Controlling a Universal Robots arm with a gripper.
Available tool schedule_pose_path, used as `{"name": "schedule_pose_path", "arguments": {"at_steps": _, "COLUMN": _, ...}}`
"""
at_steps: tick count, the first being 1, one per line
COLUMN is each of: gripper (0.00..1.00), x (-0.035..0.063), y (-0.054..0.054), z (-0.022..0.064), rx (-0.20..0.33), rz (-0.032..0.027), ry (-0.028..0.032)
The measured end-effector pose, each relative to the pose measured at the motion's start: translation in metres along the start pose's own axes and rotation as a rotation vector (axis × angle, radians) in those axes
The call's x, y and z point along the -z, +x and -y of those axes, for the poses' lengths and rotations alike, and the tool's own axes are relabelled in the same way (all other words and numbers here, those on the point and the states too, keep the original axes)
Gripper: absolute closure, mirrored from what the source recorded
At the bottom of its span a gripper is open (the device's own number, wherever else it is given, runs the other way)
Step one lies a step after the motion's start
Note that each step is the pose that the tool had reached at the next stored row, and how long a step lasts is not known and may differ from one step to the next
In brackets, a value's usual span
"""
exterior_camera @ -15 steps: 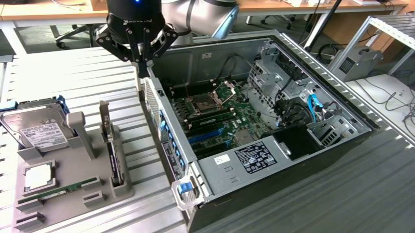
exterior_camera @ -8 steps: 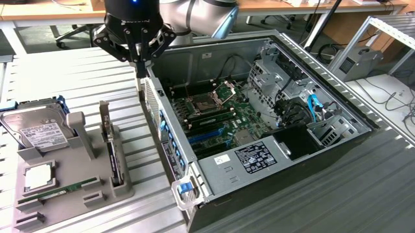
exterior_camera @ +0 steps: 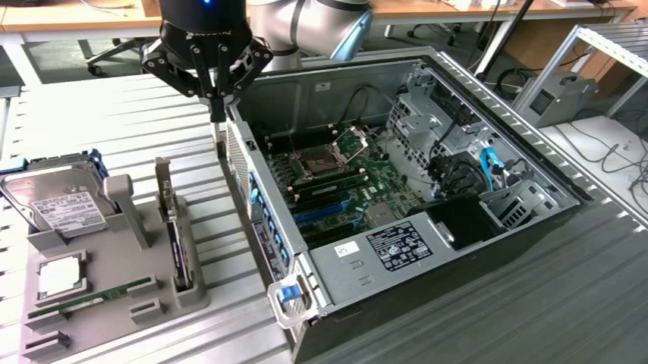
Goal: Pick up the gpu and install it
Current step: 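Reach for the gpu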
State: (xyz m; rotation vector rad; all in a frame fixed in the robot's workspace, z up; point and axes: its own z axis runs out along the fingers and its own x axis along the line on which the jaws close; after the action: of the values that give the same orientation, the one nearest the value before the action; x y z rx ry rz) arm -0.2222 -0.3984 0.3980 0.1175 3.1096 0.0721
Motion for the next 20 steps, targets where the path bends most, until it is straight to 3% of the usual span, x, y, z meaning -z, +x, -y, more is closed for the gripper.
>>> {"name": "schedule_pose_path", "arguments": {"at_steps": 20, "gripper": 0.89, "x": 0.0003, "y": 0.011, "z": 0.0008, "rx": 0.0, "rz": 0.0, "ry": 0.0}}
